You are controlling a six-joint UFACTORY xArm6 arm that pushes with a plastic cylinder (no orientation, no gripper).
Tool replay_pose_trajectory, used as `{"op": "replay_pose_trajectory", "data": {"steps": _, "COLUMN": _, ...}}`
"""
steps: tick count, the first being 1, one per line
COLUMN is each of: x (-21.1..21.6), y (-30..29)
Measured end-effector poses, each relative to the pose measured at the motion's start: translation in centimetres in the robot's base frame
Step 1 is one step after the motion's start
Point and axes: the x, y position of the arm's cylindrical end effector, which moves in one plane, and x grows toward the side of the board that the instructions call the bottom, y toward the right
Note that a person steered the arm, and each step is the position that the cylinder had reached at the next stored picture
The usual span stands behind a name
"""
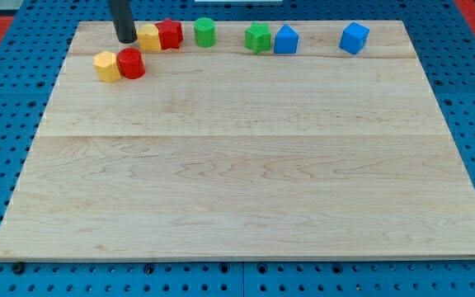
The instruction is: Slightly touch the top left side of the red star
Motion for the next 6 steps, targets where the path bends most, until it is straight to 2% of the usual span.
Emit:
{"op": "replay_pose_trajectory", "data": {"steps": 1, "x": -1.0, "y": 0.0}}
{"op": "replay_pose_trajectory", "data": {"steps": 2, "x": -4.0, "y": 1.1}}
{"op": "replay_pose_trajectory", "data": {"steps": 4, "x": -3.9, "y": 6.8}}
{"op": "replay_pose_trajectory", "data": {"steps": 6, "x": -4.1, "y": 6.2}}
